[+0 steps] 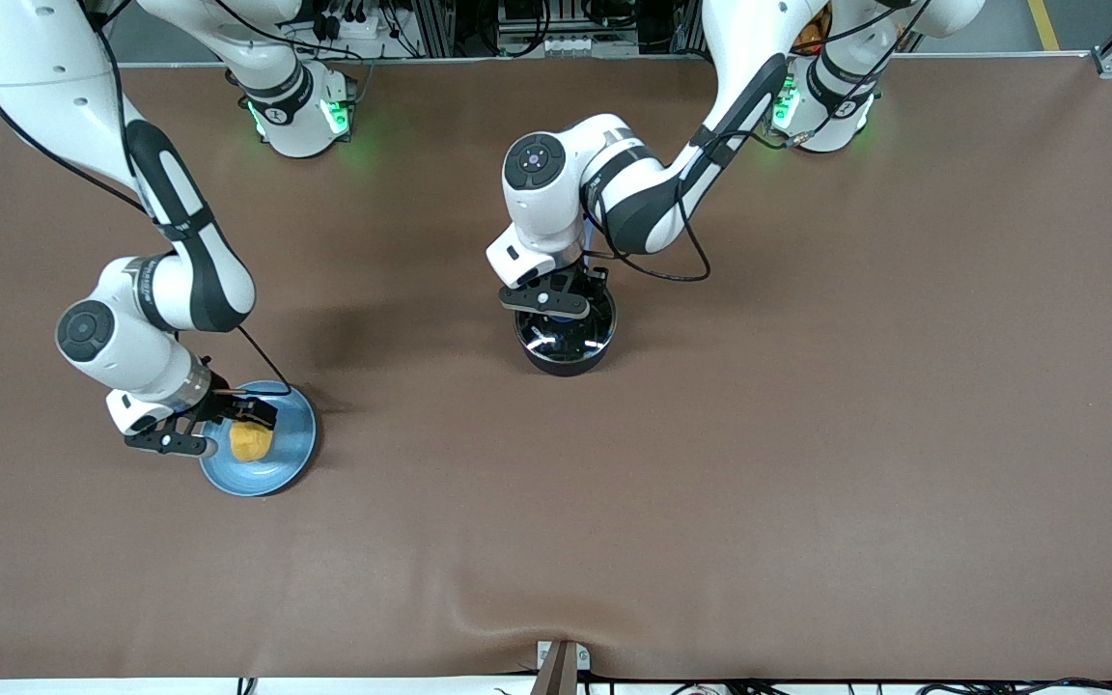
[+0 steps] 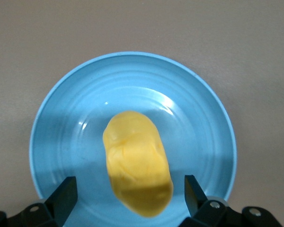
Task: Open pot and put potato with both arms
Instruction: 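Lower the right gripper onto the yellow potato and grasp it, then lift the lid away with the left gripper while the right gripper carries the potato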
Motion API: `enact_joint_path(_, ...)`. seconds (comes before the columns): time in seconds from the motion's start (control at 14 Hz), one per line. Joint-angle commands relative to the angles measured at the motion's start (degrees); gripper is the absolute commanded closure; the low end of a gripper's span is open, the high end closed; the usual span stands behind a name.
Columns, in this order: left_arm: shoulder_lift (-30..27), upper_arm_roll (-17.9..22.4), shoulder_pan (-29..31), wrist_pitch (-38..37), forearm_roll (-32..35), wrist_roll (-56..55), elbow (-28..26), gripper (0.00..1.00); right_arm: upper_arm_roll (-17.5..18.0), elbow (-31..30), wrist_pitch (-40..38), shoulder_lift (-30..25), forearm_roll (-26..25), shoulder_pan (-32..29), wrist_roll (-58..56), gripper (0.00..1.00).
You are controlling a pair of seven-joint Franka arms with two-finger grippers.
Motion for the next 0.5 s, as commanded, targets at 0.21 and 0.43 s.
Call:
enact_joint_path(0.21, -2.29, 0.13, 0.16, -0.33, 0.68, -0.35, -0.88, 1.00, 0.53, 0.03, 2.28, 2.12, 1.51, -1.04, -2.77, 0.00)
enact_joint_path(0.43, -4.83, 0.04, 0.60, -3.57, 0.51, -0.17, -0.79, 1.00, 0.62, 0.04, 3.34, 2.48, 1.51, -0.87, -2.77, 0.52)
